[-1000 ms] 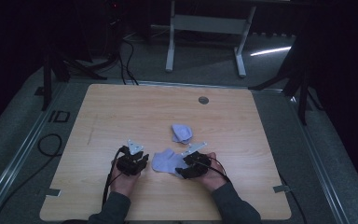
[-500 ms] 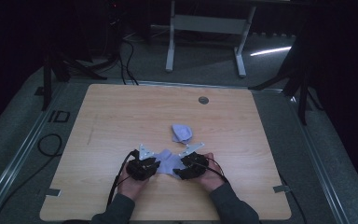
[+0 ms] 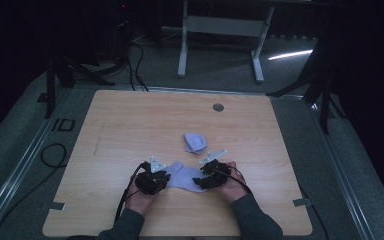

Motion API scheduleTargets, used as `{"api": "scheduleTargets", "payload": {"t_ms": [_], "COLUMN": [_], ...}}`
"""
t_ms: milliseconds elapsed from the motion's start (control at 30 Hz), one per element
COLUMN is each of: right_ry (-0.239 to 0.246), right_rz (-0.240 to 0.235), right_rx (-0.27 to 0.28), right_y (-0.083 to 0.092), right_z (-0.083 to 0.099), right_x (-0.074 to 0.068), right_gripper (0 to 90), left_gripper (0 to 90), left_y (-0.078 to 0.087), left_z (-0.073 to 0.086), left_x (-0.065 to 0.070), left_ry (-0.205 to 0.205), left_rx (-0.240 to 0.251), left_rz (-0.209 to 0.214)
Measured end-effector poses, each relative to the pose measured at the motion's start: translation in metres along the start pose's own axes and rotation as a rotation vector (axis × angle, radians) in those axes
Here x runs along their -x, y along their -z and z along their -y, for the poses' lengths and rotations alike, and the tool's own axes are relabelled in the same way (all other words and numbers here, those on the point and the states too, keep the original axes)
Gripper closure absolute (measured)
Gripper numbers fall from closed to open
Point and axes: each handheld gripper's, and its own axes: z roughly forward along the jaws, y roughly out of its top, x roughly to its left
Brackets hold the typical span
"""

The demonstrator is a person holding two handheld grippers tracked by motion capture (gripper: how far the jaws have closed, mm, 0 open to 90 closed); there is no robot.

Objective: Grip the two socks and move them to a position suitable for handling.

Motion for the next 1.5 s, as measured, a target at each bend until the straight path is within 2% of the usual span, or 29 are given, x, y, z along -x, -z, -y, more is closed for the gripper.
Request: {"api": "scheduleTargets", "payload": {"t_ms": [267,400,633,833,1000,1100,1400,1500], "right_ry": [-0.041,-0.072,-0.103,-0.136,-0.180,-0.211,-0.258,-0.282], "right_rz": [0.024,0.045,0.085,0.140,0.174,0.186,0.225,0.221], "right_rx": [0.044,0.057,0.064,0.062,0.081,0.088,0.089,0.088], "right_y": [0.009,0.010,0.006,-0.001,-0.005,-0.007,-0.009,-0.011], "right_z": [-0.008,-0.018,-0.030,-0.040,-0.047,-0.052,-0.064,-0.066], "right_x": [0.015,0.028,0.043,0.058,0.070,0.077,0.091,0.095], "right_gripper": [48.4,50.6,51.7,53.0,52.9,54.2,57.7,57.6], "left_gripper": [74.6,74.5,74.4,73.7,73.6,73.6,73.7,73.6], "left_y": [0.001,0.001,0.002,0.002,0.002,0.002,0.001,0.001], "left_z": [0.001,0.001,0.001,0.001,0.001,0.001,0.001,0.001], "left_x": [0.000,0.000,0.000,0.000,-0.001,0.000,-0.001,-0.001], "left_ry": [0.005,0.008,0.004,0.002,0.003,0.002,0.003,0.002], "left_rx": [-0.004,-0.002,-0.004,-0.005,-0.004,-0.004,-0.003,-0.002], "left_rz": [0.007,0.008,0.009,0.012,0.016,0.016,0.017,0.018]}}
